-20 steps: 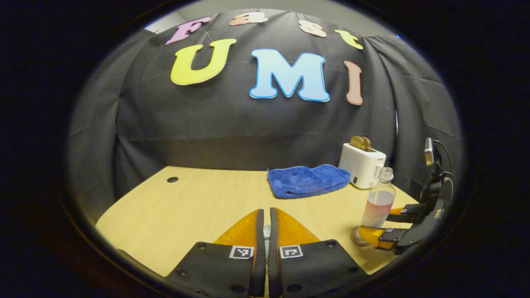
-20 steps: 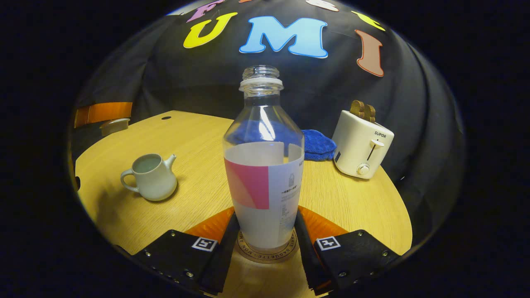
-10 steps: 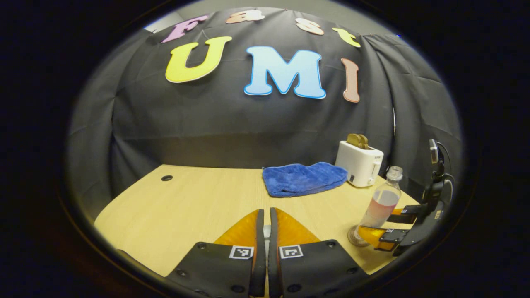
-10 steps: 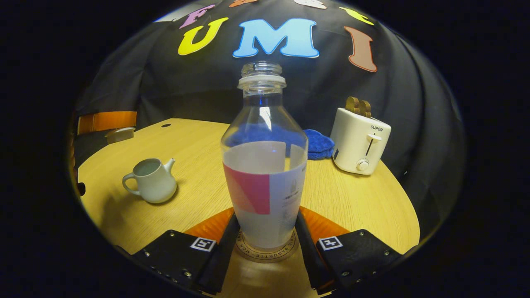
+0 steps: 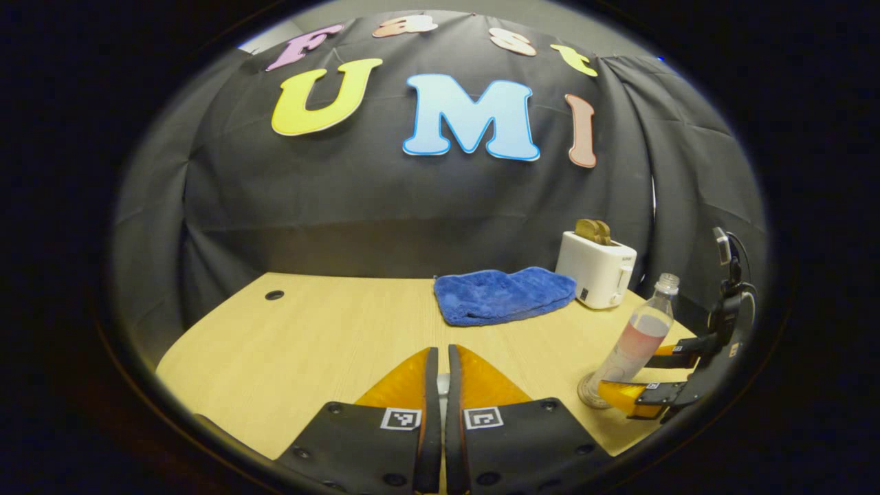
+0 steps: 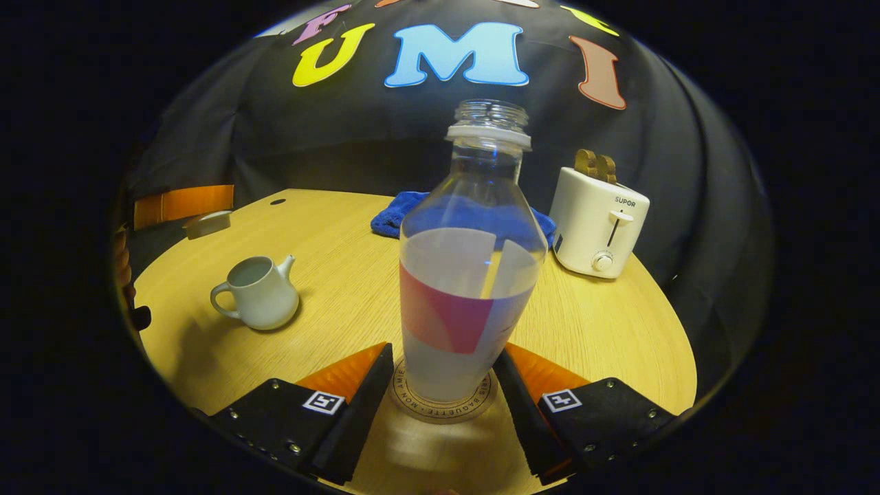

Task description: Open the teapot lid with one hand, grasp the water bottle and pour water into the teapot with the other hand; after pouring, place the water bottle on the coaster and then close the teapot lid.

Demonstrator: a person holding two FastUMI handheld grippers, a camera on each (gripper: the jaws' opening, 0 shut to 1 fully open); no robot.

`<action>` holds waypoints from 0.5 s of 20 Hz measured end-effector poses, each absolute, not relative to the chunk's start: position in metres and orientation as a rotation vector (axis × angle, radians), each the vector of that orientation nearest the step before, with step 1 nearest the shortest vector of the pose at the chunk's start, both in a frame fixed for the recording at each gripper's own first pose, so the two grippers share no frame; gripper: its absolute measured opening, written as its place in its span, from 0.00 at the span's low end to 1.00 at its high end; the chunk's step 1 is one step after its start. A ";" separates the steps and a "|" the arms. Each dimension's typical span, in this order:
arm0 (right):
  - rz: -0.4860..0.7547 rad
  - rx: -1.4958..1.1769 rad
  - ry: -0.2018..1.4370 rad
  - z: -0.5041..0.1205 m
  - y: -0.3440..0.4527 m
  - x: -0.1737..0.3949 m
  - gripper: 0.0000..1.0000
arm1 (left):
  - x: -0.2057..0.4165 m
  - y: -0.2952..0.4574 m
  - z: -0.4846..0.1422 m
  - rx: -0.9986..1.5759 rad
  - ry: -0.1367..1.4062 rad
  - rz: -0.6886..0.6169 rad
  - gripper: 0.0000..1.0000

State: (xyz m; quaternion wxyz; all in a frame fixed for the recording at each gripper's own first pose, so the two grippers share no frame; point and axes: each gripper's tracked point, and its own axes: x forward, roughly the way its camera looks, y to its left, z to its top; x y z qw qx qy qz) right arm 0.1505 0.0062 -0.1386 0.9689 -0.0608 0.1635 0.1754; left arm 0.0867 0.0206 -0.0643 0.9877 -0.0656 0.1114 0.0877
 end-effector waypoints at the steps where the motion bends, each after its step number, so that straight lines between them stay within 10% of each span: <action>1: 0.351 -0.125 0.329 -0.137 0.005 0.150 0.89 | 0.086 0.021 -0.064 -0.131 0.224 0.176 0.08; 10: 0.312 -0.120 0.225 -0.063 -0.008 0.133 0.95 | 0.093 0.015 -0.066 -0.138 0.222 0.145 0.08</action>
